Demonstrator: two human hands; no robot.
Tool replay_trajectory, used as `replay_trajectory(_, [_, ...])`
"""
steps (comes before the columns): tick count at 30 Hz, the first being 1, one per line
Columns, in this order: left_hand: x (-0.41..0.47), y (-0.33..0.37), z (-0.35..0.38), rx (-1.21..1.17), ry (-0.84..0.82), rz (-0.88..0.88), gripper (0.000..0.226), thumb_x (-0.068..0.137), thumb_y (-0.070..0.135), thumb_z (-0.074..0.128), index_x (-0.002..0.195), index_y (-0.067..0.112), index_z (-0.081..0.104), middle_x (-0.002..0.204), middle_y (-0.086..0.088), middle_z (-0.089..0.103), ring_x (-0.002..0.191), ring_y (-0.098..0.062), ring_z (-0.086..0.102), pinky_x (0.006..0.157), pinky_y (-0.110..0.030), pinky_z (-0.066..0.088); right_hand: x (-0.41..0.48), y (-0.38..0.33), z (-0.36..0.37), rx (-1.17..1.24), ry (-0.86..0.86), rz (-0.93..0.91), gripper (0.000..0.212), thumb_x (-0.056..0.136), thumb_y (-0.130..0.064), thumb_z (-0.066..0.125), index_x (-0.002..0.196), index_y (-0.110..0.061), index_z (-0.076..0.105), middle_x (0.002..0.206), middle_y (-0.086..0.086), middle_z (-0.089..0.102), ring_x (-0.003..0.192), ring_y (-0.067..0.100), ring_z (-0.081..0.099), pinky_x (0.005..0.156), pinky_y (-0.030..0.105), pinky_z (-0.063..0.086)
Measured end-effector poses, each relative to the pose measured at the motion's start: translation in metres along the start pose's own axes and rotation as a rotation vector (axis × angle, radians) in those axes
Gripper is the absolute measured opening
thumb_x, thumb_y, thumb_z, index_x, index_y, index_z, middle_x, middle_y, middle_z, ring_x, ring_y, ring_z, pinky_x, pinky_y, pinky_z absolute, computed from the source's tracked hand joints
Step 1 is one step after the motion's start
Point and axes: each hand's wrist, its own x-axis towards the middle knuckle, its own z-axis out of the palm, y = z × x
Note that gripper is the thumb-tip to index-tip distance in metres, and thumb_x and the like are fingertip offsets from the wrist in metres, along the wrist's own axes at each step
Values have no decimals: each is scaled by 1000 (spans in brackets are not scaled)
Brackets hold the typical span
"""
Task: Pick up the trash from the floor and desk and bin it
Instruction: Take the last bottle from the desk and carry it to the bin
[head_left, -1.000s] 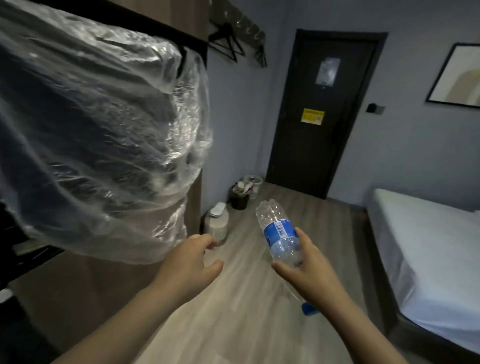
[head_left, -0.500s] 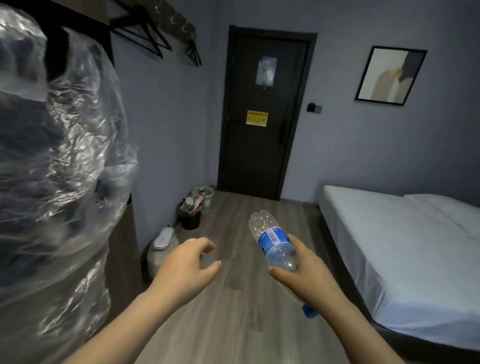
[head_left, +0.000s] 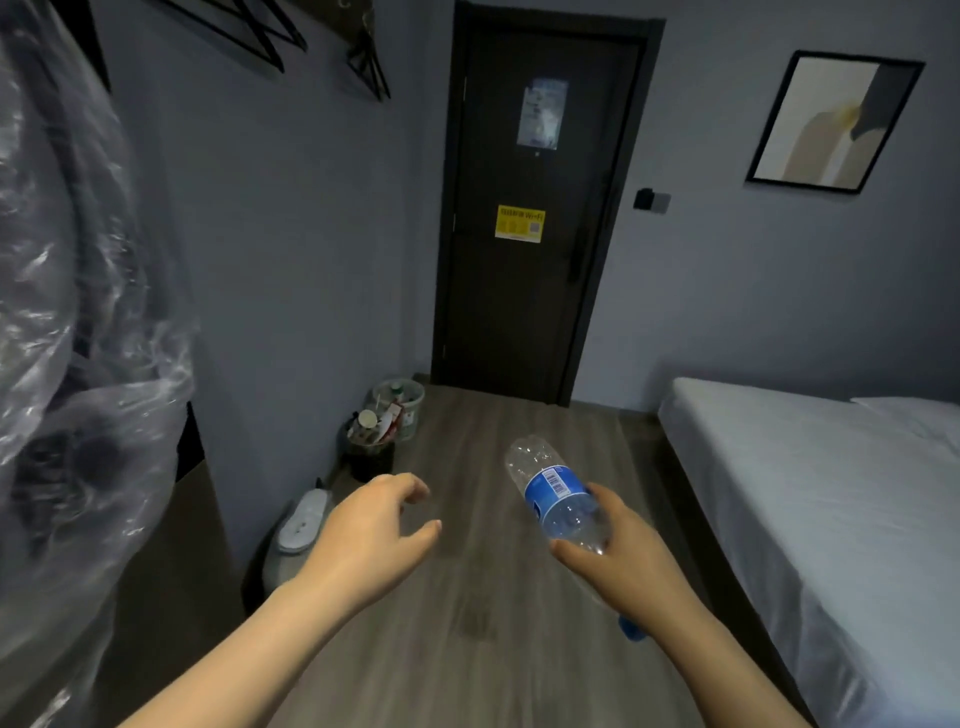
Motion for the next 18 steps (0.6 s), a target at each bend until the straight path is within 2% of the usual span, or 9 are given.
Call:
replay_trajectory(3, [64,-11,14,15,-2,-13,36,84,44,60,117,30,57,116,13,57,103,-4,54,85,-20,43,69,8,5,27,-4,-7,71,79,-40,69,141,-29,36,111,-14,48,89,3,55,62,11,38])
replay_trajectory(5, [108,-17,22,25,-17,-35,36,85,44,60,117,30,57,116,13,57,103,-3,54,81,-18,41,118,12,4,33,-12,2,69,80,-40,69,141,-29,37,110,-13,50,88,4,53,64,15,39])
replay_trajectory(8, [172,-27,35,42,-5,-67,37,83,44,61,117,29,57,116,12,58,104,-4,55,82,-19,42,189,15,4,19,-38,-1,72,80,-43,68,143,-29,35,124,-8,56,91,7,52,73,22,42])
replay_trajectory(10, [213,-36,43,47,-7,-87,38,83,43,61,117,28,58,117,11,59,104,-6,56,84,-21,44,235,16,8,14,-56,5,72,80,-43,67,143,-28,35,127,-7,57,90,8,53,74,23,43])
replay_trajectory(14, [286,-57,60,48,-16,-131,38,82,41,62,117,27,58,117,10,59,106,-8,56,85,-21,43,312,15,25,13,-109,32,67,80,-42,67,139,-29,39,107,-12,52,88,12,59,70,27,51])
replay_trajectory(18, [360,-94,83,29,-40,-184,35,81,40,64,113,27,59,113,11,59,105,-7,58,80,-18,39,399,14,48,-8,-146,40,59,80,-40,69,132,-26,44,100,-11,50,83,13,60,71,29,52])
